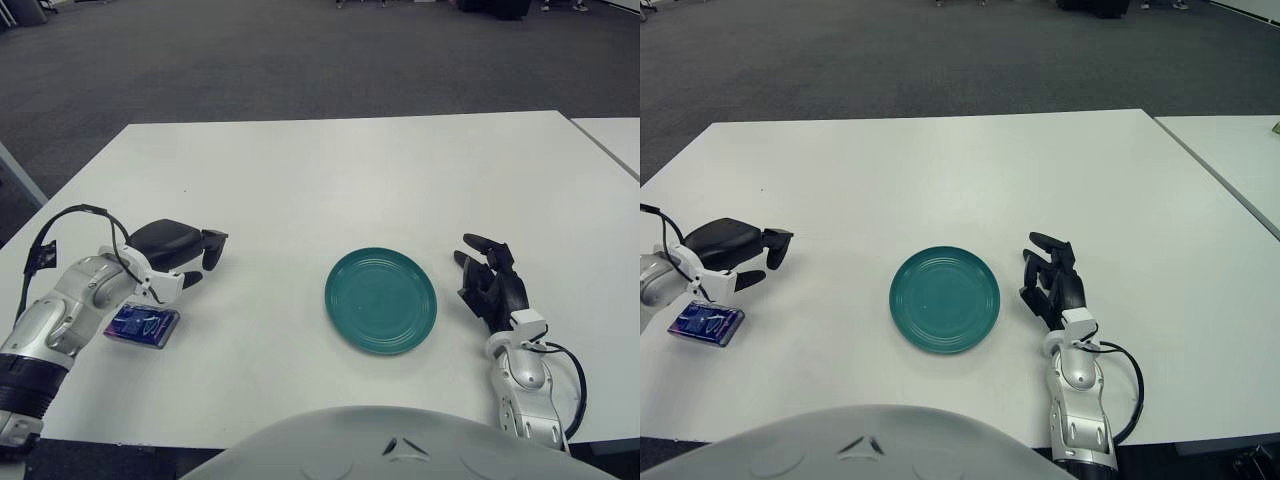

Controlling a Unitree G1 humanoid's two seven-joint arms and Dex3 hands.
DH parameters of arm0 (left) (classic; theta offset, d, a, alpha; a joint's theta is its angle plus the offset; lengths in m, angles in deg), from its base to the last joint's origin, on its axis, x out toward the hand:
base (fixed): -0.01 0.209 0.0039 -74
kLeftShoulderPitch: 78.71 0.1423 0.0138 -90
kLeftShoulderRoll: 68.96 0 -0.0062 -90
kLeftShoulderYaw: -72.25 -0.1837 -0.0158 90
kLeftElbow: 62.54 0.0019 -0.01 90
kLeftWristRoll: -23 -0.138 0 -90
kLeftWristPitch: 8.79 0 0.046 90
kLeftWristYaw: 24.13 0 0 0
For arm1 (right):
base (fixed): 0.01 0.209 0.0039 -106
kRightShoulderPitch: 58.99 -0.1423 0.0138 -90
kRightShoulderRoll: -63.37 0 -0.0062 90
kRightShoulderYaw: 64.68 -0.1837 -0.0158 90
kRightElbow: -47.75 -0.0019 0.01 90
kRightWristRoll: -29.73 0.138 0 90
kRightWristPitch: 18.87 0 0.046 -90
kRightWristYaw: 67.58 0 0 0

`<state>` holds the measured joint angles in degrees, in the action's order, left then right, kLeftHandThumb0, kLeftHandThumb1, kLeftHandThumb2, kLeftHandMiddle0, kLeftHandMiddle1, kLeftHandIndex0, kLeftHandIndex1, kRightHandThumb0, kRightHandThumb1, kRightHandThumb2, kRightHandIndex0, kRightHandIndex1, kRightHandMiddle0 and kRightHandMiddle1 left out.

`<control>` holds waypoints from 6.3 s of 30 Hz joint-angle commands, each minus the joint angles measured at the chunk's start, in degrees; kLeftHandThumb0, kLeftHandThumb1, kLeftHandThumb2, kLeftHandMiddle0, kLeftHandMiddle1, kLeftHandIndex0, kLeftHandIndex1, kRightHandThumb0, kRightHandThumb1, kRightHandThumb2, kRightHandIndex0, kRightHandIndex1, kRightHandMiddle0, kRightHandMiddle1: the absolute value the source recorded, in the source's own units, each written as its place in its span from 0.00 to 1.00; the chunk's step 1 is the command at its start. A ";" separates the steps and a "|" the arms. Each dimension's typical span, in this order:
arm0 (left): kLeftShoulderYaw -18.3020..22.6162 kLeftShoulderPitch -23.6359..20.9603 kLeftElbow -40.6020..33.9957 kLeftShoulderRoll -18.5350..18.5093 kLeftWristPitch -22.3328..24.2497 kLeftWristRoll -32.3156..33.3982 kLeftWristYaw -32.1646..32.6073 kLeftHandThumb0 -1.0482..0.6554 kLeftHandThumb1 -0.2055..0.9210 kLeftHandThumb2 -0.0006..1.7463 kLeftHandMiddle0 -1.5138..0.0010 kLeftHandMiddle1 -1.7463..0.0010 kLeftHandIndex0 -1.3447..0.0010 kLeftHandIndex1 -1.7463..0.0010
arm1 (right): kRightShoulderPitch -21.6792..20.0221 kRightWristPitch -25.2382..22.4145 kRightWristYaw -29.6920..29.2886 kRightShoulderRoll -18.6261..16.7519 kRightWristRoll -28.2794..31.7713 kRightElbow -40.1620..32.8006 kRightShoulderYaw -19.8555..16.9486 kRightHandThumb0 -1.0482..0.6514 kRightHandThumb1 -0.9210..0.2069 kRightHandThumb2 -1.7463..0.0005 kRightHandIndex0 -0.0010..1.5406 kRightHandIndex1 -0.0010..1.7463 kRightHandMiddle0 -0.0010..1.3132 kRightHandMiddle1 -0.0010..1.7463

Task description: Put the gum into the plate.

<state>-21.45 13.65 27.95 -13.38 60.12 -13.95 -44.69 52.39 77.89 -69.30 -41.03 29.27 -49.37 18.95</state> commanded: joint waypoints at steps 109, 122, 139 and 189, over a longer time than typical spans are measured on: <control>-15.56 -3.19 34.26 0.41 -7.44 -9.32 24.30 0.00 1.00 0.04 0.88 0.97 1.00 0.62 | -2.37 -4.88 6.19 6.21 5.93 4.25 -6.86 0.11 0.00 0.51 0.22 0.30 0.00 0.60; -17.94 -6.75 39.54 1.28 -10.55 -10.02 33.72 0.00 1.00 0.07 0.82 0.94 1.00 0.45 | -4.48 -4.08 7.30 7.99 6.38 6.76 -7.80 0.11 0.00 0.51 0.20 0.28 0.00 0.62; -16.23 -7.43 36.69 -2.71 -15.22 -4.70 31.70 0.05 0.99 0.06 0.78 0.90 1.00 0.32 | -4.88 -4.87 7.01 8.05 5.92 6.10 -7.47 0.11 0.00 0.50 0.20 0.27 0.00 0.58; 26.13 27.93 -17.70 12.66 28.81 -5.19 17.96 0.18 1.00 0.39 0.72 0.43 0.86 0.28 | -2.14 -2.64 7.01 7.56 6.11 4.93 -5.67 0.13 0.00 0.52 0.22 0.27 0.00 0.62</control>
<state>4.40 41.22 11.22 -2.86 87.18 -18.23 -27.35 49.14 77.20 -62.72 -33.27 35.15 -45.20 13.22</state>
